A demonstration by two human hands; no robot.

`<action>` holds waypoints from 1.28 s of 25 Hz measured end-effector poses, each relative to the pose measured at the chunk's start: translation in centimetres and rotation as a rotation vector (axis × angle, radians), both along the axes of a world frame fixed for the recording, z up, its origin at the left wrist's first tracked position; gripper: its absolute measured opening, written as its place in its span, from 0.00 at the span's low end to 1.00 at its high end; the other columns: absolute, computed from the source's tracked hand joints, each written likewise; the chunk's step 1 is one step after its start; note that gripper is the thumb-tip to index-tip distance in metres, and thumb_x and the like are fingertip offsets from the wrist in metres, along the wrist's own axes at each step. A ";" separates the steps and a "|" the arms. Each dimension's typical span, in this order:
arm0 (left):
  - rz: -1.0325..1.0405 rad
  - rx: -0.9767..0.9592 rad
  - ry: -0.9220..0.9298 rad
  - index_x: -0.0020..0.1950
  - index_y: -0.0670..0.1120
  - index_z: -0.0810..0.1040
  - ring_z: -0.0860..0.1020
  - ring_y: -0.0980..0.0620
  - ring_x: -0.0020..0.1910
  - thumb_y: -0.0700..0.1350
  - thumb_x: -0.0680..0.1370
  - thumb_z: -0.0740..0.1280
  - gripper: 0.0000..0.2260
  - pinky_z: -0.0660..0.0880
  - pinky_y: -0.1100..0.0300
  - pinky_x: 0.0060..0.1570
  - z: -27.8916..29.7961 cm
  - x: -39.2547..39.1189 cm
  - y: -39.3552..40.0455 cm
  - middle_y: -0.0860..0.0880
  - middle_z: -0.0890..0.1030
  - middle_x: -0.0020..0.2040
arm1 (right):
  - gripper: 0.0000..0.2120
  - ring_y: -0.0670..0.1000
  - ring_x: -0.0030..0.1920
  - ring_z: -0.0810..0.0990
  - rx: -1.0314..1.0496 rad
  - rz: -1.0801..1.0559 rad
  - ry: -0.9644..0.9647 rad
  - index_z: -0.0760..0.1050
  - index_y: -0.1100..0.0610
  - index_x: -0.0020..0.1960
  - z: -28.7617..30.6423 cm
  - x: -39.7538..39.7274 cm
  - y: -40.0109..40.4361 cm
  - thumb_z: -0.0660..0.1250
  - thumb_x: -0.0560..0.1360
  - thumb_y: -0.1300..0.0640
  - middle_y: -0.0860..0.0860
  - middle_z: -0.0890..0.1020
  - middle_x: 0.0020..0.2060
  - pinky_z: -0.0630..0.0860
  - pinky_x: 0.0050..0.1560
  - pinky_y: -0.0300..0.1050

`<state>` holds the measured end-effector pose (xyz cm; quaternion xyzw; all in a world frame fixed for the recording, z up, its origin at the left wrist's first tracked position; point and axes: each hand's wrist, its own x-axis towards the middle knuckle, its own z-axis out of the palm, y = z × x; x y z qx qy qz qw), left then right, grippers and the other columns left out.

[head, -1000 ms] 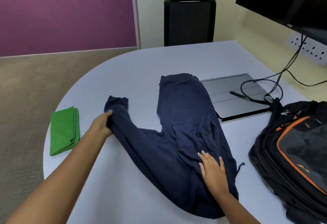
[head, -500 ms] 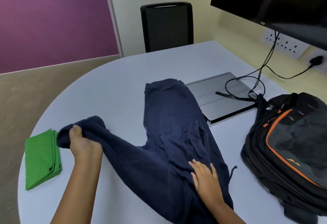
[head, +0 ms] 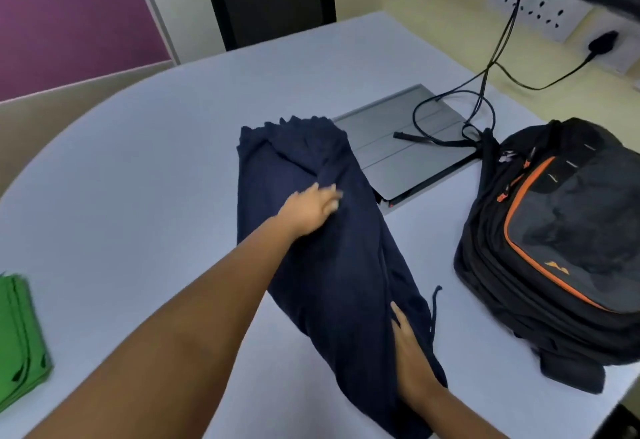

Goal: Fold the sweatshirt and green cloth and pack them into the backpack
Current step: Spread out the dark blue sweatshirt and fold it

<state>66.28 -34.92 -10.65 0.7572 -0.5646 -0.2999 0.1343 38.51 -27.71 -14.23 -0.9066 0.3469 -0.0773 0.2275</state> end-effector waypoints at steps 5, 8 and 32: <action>0.072 0.249 -0.203 0.76 0.57 0.41 0.38 0.51 0.76 0.64 0.79 0.46 0.29 0.40 0.38 0.71 -7.5 -1.5 8.7 0.59 0.39 0.77 | 0.23 0.46 0.67 0.66 -0.081 0.355 0.202 0.62 0.50 0.70 -1.4 -3.7 -3.9 0.57 0.74 0.54 0.44 0.71 0.63 0.50 0.73 0.43; 0.191 0.282 -0.179 0.76 0.54 0.39 0.37 0.50 0.76 0.64 0.78 0.45 0.31 0.40 0.37 0.71 -6.5 -5.0 11.1 0.57 0.37 0.77 | 0.28 0.45 0.70 0.60 -0.079 0.416 0.389 0.54 0.49 0.74 1.3 -3.9 -5.7 0.54 0.75 0.52 0.42 0.66 0.67 0.44 0.74 0.38; 0.838 -0.179 -0.057 0.59 0.43 0.72 0.71 0.46 0.58 0.49 0.78 0.62 0.13 0.70 0.52 0.51 -5.0 -6.5 13.5 0.46 0.74 0.58 | 0.38 0.56 0.74 0.60 -0.095 -0.203 0.444 0.60 0.50 0.74 -3.6 2.2 -4.0 0.31 0.75 0.32 0.50 0.64 0.73 0.54 0.70 0.63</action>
